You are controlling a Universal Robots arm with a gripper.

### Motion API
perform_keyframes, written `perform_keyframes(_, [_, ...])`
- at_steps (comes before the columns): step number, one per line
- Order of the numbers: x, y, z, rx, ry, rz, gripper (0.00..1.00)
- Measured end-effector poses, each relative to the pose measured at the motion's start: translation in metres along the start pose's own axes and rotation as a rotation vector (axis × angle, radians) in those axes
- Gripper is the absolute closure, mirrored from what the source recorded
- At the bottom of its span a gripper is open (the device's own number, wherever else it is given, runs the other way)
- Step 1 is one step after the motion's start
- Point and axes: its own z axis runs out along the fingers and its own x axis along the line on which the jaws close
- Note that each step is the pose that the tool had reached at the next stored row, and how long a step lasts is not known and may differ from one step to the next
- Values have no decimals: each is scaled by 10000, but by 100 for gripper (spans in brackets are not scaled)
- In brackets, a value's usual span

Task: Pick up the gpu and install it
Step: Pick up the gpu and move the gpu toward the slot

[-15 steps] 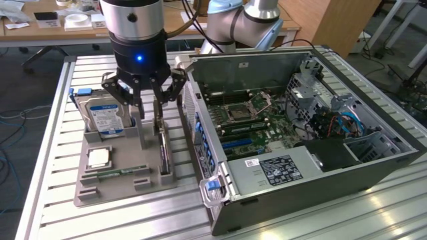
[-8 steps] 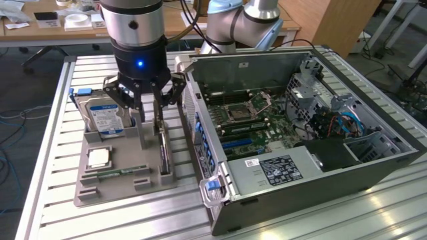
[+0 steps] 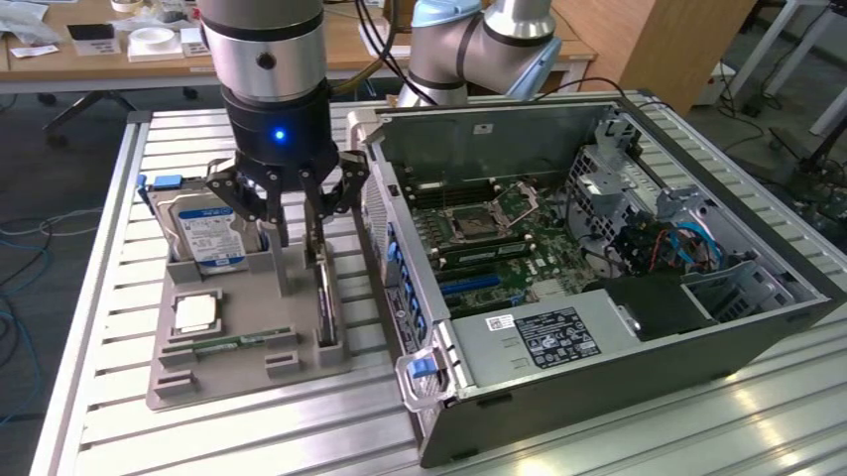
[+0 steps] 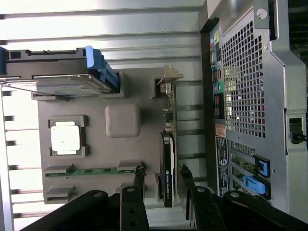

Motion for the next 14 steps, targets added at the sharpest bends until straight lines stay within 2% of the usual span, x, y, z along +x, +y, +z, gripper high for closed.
perform_keyframes(14, [0, 0, 1, -1, -1, 0, 58])
